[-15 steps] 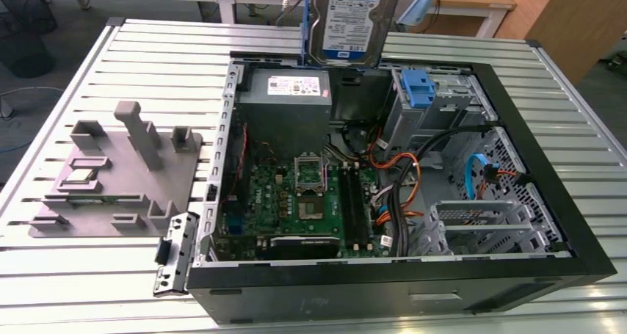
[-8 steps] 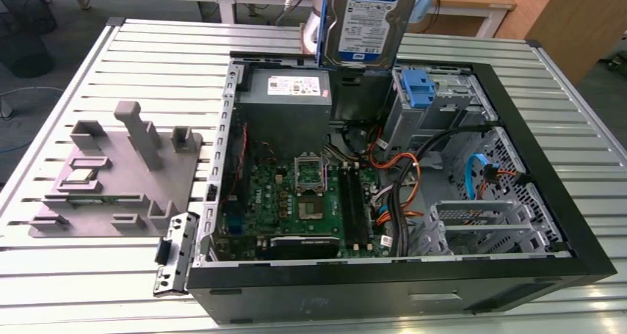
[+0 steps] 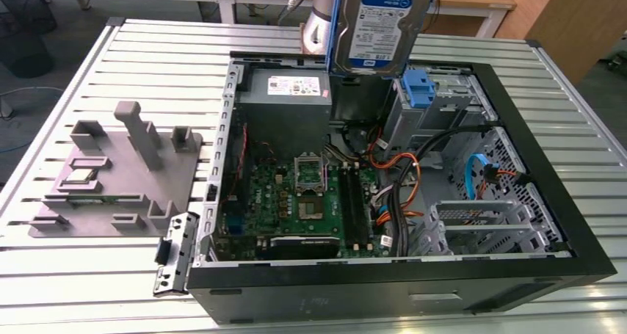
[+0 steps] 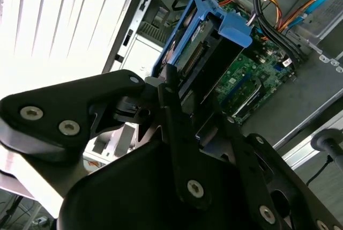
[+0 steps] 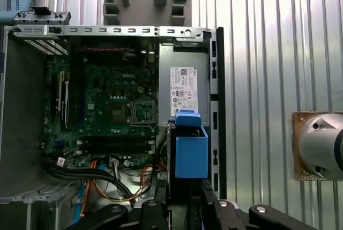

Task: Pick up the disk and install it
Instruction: 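Pick up the disk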

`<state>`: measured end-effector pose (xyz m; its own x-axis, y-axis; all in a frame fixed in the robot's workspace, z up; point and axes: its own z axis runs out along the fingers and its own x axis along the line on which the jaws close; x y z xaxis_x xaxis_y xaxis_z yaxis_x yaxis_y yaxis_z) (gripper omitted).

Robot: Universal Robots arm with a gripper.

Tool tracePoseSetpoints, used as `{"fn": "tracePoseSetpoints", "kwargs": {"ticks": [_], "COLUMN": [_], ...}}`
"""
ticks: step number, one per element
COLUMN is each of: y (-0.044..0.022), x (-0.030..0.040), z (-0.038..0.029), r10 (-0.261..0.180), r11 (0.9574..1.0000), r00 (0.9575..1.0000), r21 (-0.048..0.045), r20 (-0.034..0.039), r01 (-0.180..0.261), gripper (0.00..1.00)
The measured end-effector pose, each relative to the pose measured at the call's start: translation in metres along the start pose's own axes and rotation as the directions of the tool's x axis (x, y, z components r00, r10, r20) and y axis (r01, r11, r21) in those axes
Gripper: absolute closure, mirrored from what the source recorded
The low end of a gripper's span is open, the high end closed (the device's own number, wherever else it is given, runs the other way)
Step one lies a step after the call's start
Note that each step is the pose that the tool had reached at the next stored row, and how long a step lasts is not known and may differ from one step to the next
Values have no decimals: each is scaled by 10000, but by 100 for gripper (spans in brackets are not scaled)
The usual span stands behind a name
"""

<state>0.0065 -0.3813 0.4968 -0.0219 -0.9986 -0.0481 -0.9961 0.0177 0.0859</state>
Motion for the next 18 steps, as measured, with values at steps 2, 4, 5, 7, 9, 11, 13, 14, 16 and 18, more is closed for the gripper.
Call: {"fn": "tracePoseSetpoints", "kwargs": {"ticks": [2,4,5,7,9,11,13,14,16,18], "y": [-16,-29,-35,-45,-55,-65,-75,-79,-89,-99], "x": [51,109,138,201,269,335,401,434,501,570], "z": [-3,-5,-7,-9,-13,-15,-19,-20,-22,-25], "r10": [0,0,1,1,0,0,1,0,0,0], "r11": [10000,10000,10000,10000,10000,10000,10000,10000,10000,10000], "r00": [10000,10000,10000,10000,10000,10000,10000,10000,10000,10000], "r21": [-1,0,0,0,-1,-1,0,0,0,0], "r20": [-2,-1,-2,-1,-2,-1,-2,-2,0,-2], "r01": [0,0,-1,-1,0,0,-1,0,0,0], "gripper": [65,65,65,65,65,65,65,65,65,65]}}
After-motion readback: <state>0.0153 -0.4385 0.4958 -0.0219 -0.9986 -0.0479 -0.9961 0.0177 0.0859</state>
